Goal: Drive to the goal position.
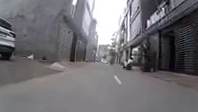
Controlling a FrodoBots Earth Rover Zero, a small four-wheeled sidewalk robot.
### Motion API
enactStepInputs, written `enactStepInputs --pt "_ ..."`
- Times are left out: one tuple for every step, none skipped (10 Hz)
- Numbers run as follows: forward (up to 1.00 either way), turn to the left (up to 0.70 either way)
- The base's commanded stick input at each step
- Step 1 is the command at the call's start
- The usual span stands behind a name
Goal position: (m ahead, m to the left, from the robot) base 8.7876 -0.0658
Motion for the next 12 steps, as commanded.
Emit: enactStepInputs --pt "1.00 0.00" --pt "1.00 0.00" --pt "1.00 0.00" --pt "1.00 0.00" --pt "1.00 -0.07" --pt "1.00 -0.40" --pt "1.00 -0.40" --pt "1.00 0.00" --pt "1.00 0.00" --pt "1.00 0.00" --pt "1.00 0.00" --pt "1.00 0.00"
